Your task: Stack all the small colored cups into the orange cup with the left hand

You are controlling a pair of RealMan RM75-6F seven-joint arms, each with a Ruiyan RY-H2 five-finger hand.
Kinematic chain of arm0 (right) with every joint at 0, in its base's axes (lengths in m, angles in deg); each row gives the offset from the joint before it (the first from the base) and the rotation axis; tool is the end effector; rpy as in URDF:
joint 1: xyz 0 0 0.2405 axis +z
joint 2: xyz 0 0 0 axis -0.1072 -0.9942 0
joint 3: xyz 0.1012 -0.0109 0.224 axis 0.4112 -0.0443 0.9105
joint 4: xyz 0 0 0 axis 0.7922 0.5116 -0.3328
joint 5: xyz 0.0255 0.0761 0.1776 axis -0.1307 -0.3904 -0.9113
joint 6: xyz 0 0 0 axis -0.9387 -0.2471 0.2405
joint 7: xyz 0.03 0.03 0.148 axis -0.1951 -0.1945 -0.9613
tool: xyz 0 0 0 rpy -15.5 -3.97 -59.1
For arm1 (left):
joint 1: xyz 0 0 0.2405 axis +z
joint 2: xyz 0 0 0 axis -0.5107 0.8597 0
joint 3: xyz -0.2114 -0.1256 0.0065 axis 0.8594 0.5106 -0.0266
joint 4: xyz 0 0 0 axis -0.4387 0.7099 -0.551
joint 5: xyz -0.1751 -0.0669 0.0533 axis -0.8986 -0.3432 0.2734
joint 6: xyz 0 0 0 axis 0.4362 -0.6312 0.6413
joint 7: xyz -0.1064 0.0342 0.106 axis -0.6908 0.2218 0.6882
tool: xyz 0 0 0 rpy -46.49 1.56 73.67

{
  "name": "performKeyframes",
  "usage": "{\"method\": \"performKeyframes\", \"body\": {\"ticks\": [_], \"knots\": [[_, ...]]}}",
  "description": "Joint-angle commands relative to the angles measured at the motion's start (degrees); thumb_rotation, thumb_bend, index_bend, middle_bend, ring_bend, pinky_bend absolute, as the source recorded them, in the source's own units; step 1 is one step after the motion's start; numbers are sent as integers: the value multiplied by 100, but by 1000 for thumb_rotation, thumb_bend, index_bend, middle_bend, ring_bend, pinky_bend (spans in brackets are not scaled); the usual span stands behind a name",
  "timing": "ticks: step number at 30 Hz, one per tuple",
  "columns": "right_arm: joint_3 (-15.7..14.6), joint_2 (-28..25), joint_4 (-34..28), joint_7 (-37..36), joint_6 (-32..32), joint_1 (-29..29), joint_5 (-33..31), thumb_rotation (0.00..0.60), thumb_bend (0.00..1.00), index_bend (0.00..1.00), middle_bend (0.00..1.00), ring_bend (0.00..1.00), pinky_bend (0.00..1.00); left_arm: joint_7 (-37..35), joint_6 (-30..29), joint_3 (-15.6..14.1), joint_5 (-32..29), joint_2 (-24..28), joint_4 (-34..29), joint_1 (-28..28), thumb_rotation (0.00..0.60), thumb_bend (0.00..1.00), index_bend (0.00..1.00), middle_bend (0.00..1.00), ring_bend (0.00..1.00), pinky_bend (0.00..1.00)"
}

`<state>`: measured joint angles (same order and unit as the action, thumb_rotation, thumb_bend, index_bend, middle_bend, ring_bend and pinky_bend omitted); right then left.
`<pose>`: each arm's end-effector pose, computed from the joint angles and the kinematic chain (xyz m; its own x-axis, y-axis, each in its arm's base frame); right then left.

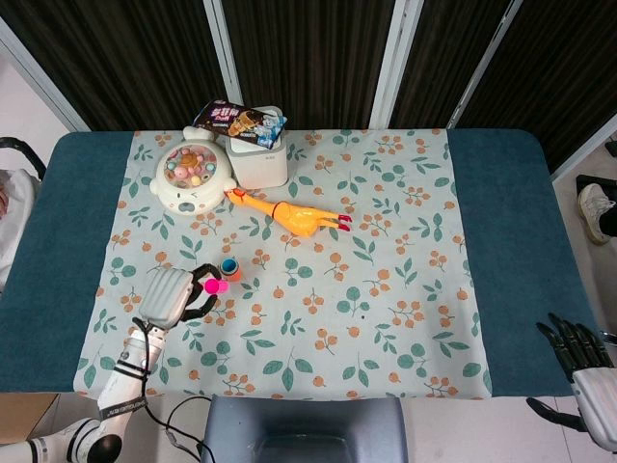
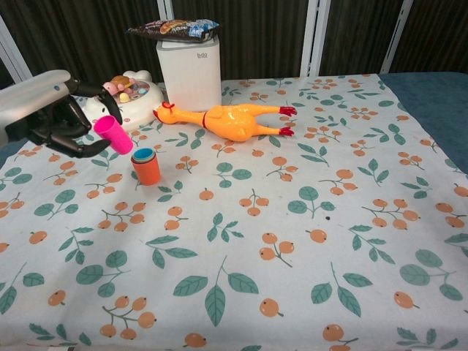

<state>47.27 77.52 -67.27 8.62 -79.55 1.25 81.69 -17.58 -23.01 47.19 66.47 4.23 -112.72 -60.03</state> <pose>-0.2874 -0.1061 0.1974 0.3852 -0.1289 0.9138 -0.9227 -0.0691 0.3792 -0.1521 0.3064 0.0468 0.1988 0.1388 0.9702 0.9463 -0.2848 -0.1531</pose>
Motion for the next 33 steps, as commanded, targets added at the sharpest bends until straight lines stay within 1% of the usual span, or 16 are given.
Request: {"method": "performKeyframes", "body": {"ticks": [1,4,9,22,33], "knots": [[9,-8,-4,-10,21,11,-26,600,212,0,0,0,0,423,423,440,-861,-339,373,-484,600,357,521,1000,1000,1000],[21,-19,-5,-29,44,22,-65,600,213,0,0,0,0,550,540,520,-1190,-585,736,-684,600,358,521,1000,1000,1000],[37,-44,-10,-66,97,45,-135,600,212,0,0,0,0,543,610,582,-1404,-811,1183,-882,600,358,519,1000,1000,1000],[53,-34,-37,-14,129,51,-178,600,213,0,0,0,0,350,645,468,-1499,-849,1452,-985,600,359,515,1000,1000,1000],[63,-49,-19,-79,68,26,-187,600,212,0,0,0,0,251,673,282,-1463,-969,1759,-1013,600,359,511,1000,1000,1000]]}}
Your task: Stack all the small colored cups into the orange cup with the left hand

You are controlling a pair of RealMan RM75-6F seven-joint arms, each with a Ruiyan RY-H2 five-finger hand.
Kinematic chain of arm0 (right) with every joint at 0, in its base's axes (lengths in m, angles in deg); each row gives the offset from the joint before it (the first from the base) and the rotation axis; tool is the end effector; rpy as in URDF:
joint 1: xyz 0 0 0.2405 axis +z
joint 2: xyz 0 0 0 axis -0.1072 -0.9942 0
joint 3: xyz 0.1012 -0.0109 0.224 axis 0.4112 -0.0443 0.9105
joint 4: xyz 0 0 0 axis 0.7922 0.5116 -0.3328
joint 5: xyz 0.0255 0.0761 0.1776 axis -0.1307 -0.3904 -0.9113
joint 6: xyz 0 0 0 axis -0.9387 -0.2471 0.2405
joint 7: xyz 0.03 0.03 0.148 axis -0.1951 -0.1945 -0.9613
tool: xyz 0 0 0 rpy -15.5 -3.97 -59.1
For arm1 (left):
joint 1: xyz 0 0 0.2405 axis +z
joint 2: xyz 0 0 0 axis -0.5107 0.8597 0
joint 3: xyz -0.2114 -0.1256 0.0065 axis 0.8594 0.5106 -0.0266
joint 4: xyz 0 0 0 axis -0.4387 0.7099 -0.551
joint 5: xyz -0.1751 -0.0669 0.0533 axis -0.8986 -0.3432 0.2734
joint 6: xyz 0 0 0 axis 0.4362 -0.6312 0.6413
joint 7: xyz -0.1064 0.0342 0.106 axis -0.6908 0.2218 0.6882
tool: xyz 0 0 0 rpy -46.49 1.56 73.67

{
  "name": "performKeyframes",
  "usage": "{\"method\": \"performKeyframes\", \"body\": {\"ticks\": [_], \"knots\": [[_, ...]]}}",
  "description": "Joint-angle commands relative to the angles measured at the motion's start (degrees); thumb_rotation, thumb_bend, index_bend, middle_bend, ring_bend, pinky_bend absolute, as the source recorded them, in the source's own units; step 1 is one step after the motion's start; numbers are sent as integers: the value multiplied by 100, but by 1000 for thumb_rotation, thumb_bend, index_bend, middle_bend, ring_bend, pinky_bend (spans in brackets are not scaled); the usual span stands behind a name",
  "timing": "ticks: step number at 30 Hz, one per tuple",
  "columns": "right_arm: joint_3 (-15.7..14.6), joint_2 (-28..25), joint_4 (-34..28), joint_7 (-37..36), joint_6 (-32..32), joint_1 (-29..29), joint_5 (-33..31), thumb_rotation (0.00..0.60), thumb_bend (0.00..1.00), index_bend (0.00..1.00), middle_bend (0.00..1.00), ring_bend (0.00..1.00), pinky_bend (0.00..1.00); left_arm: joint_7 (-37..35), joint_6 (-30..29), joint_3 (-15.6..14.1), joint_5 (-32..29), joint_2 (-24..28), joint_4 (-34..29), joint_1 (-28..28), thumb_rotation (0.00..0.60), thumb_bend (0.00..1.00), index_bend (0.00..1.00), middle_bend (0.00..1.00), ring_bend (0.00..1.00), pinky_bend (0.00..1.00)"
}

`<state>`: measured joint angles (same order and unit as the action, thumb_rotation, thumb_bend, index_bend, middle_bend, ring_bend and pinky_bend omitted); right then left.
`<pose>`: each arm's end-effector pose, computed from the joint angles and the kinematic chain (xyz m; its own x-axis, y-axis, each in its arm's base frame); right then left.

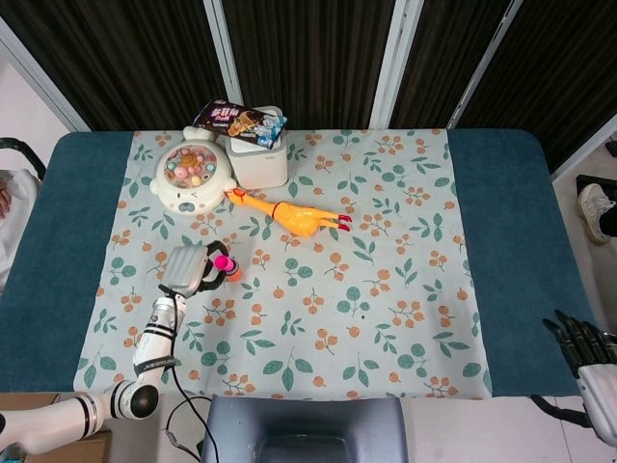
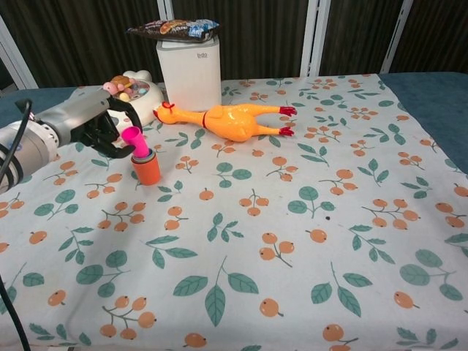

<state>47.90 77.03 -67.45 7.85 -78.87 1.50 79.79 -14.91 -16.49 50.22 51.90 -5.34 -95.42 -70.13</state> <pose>-0.2914 -0.1098 0.2016 0.3806 -0.1258 0.9162 -0.9247 -0.0403 0.3786 -0.1587 0.3655 0.0065 0.2468 0.1798 0.9522 0.9624 -0.1606 -0.2192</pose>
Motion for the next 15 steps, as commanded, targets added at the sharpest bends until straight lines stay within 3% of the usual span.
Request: {"method": "performKeyframes", "body": {"ticks": [1,4,8,12,15], "knots": [[-1,-2,-1,-1,0,1,5,600,213,0,0,0,0,-22,31,-29,-13,-19,53,-6,600,359,499,1000,1000,1000],[-1,-2,2,-9,-12,-6,8,600,212,0,0,0,0,-77,46,-47,-11,-51,113,-12,600,360,393,1000,1000,1000],[5,0,6,-7,-14,-7,1,600,213,0,0,0,0,-134,125,-77,-29,-41,122,-24,600,365,38,1000,1000,1000],[3,3,12,6,-17,-9,12,600,213,0,0,0,0,-253,120,-129,91,76,-33,15,600,353,0,1000,1000,1000],[0,0,26,-5,-44,-23,21,600,213,0,0,0,0,-514,-15,-324,516,459,-425,211,600,347,0,997,1000,1000]]}}
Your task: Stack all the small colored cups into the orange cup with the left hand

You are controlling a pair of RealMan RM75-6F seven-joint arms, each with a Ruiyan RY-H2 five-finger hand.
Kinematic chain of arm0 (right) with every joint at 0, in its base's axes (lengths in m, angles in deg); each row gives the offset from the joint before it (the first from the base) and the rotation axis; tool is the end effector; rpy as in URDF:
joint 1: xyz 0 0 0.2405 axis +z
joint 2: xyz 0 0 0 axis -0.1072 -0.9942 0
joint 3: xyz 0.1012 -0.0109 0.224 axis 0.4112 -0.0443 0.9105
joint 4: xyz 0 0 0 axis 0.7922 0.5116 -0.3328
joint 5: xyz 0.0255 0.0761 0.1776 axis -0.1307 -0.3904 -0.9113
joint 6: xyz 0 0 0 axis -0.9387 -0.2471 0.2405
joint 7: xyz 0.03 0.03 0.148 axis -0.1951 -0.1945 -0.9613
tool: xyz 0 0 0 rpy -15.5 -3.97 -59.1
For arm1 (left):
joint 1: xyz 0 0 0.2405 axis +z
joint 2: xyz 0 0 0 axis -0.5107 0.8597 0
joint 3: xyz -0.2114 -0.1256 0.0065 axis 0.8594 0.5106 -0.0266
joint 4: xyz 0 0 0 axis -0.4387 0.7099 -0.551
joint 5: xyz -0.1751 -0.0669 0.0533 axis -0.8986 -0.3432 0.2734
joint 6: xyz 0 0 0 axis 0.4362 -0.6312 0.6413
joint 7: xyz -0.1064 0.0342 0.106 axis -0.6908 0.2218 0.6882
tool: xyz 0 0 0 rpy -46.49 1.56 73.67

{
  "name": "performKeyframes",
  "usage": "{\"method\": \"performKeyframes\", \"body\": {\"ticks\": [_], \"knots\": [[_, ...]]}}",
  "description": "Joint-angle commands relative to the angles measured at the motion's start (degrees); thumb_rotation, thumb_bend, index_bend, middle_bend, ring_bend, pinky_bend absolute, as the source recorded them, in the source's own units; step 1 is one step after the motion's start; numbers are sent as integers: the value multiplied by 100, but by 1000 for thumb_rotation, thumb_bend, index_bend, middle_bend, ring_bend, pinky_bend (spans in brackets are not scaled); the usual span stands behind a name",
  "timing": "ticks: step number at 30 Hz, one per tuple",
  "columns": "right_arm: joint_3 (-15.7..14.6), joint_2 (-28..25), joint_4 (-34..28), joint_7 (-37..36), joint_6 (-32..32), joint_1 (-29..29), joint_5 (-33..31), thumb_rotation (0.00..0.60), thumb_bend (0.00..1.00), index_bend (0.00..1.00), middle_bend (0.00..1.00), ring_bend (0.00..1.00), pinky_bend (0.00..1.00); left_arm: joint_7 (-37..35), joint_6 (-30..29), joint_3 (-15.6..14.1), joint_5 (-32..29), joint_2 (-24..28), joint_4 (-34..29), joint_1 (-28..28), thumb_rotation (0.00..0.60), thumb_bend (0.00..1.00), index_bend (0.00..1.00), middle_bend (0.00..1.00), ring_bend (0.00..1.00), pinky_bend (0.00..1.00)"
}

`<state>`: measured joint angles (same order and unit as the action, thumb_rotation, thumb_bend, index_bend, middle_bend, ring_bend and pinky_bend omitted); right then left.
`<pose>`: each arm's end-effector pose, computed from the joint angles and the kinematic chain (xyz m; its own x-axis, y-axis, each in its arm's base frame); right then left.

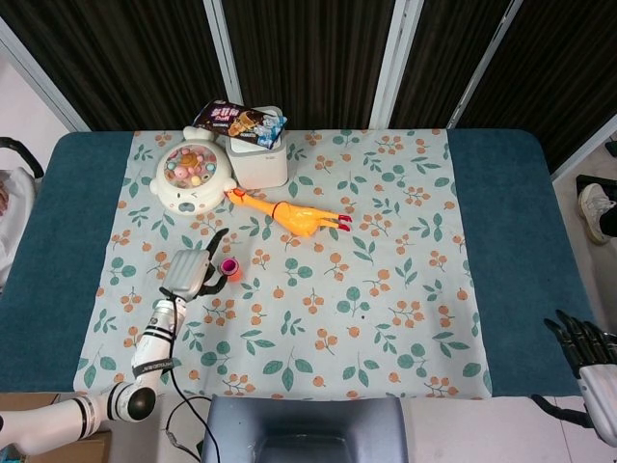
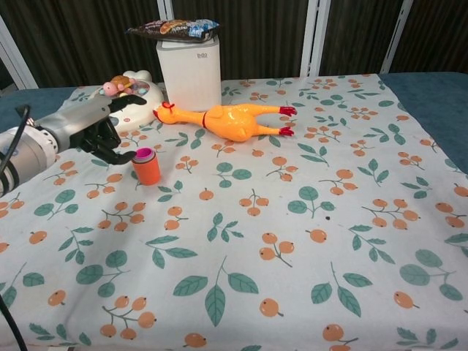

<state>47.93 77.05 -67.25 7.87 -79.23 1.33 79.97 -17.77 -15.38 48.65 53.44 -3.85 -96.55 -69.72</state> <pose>-0.2914 -0.1090 0.2024 0.3834 -0.1209 0.9156 -0.9235 -0.0419 0.3812 -0.1617 0.3596 0.0059 0.2352 0.2146 0.9479 0.9631 -0.1827 -0.1976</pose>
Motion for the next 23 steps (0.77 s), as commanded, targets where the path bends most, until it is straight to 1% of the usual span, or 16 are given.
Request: {"method": "performKeyframes", "body": {"ticks": [1,2,3,4,5,6,7,8,9,11,13,15,16,18,20,23], "knots": [[-1,-4,13,-12,-23,-14,1,600,212,0,0,0,0,-471,-314,-334,763,546,-505,334,600,345,0,943,992,1000],[0,-2,19,-9,-28,-17,-1,600,212,0,0,0,0,-727,-446,-520,1130,761,-637,478,600,347,0,811,908,984],[0,1,21,0,-24,-18,-6,600,212,0,0,0,0,-1047,-550,-749,1521,1004,-741,626,600,350,0,651,764,907],[0,3,21,5,-21,-18,-8,600,213,0,0,0,0,-1158,-581,-833,1652,1091,-765,674,600,353,0,533,647,824],[2,8,20,15,-18,-18,-11,600,212,0,0,0,0,-1365,-632,-959,1875,1229,-783,738,600,355,0,453,562,758],[1,20,16,47,-3,-16,-16,600,212,0,0,0,0,-1649,-731,-1204,2215,1472,-786,866,600,358,0,312,391,610],[-25,56,5,152,57,-2,22,600,212,0,0,0,0,-2060,-1286,-1737,2907,1934,-676,1286,600,361,0,162,194,388],[-32,79,-10,224,74,-3,34,600,213,0,0,0,0,-2410,-1829,-1999,3381,2086,-407,1553,600,363,0,84,102,262],[-32,111,-31,307,79,-13,27,600,212,0,0,0,0,-2706,-2456,-2218,3758,2096,103,1875,600,364,0,53,59,199],[-29,158,-58,437,102,-19,11,600,212,0,0,0,0,-3006,-3207,-2432,4043,1948,902,2330,600,364,0,34,16,135],[-11,206,-87,567,140,-9,-17,600,213,0,0,0,0,-3328,-3927,-2530,4190,1646,1789,2775,600,365,0,21,1,102],[10,241,-125,657,160,-2,-46,600,213,0,0,0,0,-3552,-4329,-2485,4130,1333,2449,3068,600,366,0,10,0,93],[18,261,-145,703,168,2,-50,600,213,0,0,0,0,-3613,-4421,-2447,4068,1171,2783,3178,600,366,0,6,0,90],[19,284,-157,762,185,9,-43,600,212,0,0,0,0,-3617,-4430,-2473,4102,1106,3098,3221,600,367,0,1,0,86],[21,297,-174,794,203,17,-48,600,212,0,0,0,0,-3891,-4407,-2428,4035,1082,3175,3230,600,367,0,0,0,85],[26,302,-187,830,224,24,-66,600,213,0,0,0,0,-3949,-4227,-2395,3938,1108,3223,3234,600,366,0,0,0,84]]}}
